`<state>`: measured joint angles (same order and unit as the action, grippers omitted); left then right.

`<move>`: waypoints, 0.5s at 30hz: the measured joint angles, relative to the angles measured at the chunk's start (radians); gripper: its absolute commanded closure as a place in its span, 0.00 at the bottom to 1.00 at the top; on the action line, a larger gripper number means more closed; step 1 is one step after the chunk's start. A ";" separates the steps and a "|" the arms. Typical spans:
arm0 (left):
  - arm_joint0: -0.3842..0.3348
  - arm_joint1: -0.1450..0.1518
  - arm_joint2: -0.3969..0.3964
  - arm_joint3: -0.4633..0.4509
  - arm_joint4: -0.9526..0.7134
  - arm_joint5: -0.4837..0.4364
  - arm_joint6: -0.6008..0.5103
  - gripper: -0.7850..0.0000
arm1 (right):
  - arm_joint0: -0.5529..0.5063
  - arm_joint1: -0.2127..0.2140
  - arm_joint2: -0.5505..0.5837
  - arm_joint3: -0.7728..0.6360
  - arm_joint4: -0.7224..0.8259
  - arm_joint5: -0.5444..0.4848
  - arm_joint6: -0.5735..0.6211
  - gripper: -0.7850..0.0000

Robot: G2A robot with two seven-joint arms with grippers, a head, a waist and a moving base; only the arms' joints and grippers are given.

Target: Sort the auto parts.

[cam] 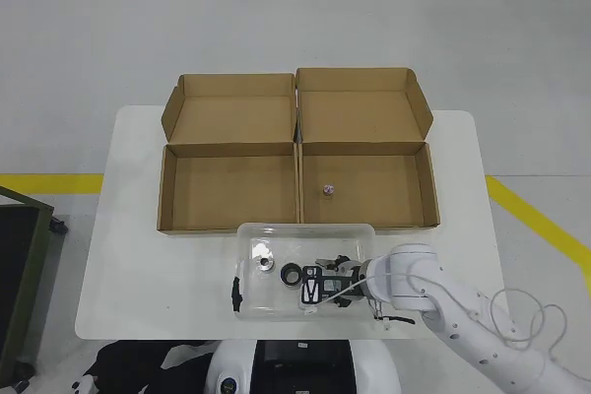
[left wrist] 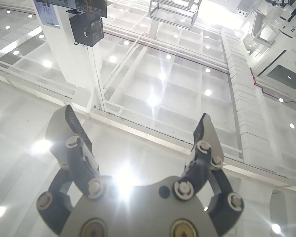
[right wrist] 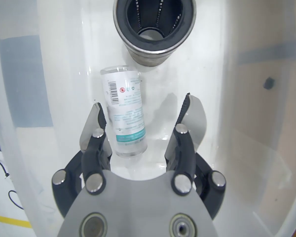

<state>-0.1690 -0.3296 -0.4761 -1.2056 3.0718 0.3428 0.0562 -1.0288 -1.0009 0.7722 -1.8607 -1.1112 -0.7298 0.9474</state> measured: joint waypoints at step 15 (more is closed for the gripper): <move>0.000 0.000 0.000 0.000 0.000 0.000 0.000 0.00 | -0.010 -0.001 -0.016 -0.001 -0.025 -0.007 -0.008 0.94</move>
<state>-0.1690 -0.3296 -0.4761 -1.2056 3.0718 0.3428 0.0562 -1.0388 -1.0018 0.7560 -1.8616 -1.1360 -0.7369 0.9395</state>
